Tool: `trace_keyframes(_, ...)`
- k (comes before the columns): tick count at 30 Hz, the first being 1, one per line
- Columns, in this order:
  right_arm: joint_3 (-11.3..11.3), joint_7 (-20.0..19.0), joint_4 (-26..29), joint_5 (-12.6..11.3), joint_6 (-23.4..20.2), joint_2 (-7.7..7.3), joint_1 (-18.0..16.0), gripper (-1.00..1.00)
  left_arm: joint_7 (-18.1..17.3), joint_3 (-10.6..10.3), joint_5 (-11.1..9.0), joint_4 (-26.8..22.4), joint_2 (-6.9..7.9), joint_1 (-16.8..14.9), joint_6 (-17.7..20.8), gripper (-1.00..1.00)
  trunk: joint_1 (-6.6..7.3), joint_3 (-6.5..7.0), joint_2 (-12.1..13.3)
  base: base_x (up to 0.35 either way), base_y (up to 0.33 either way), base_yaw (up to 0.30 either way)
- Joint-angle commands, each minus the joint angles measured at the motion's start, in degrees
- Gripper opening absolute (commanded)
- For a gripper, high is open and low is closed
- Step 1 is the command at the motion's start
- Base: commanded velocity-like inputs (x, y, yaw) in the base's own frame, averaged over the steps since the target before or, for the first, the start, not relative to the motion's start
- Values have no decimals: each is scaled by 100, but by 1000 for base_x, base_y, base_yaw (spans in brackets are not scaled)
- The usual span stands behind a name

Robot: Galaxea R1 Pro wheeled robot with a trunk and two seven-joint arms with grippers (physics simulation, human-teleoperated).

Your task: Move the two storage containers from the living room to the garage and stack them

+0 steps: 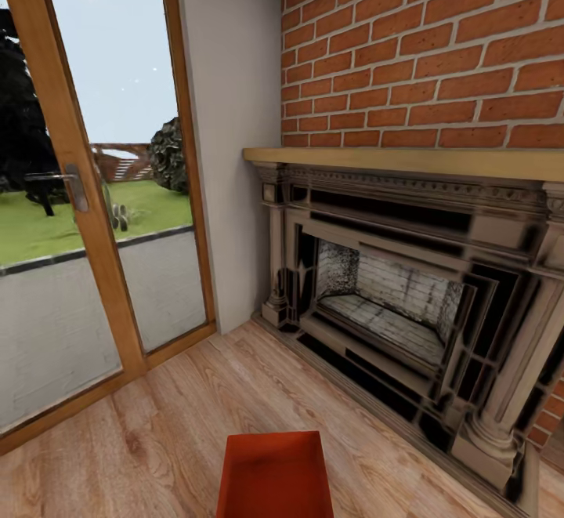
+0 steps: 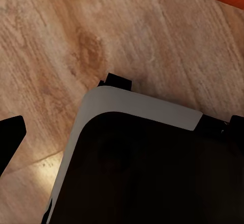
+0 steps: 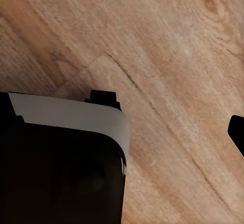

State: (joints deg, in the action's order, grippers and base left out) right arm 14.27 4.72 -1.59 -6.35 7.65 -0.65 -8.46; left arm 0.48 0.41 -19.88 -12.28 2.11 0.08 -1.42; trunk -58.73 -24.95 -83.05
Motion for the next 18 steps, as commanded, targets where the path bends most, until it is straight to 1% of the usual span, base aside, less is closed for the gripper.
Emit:
trace_keyframes(1, 49, 5, -17, -59, 35, 0, -7, 100, 5, 3, -16, -5, 0, 1, -8, 100, 0, -5, -3, 0, 0, 26)
trace_keyframes(15, 50, 12, -17, -59, 35, -14, -7, 100, 5, 3, -16, -3, 0, 1, -8, 100, 0, -5, -3, 0, 0, 5)
trace_keyframes(18, 50, 12, -17, -59, 35, -14, -7, 100, 5, 3, -17, -3, 0, 1, -8, 100, 0, -5, -3, 107, 99, 0)
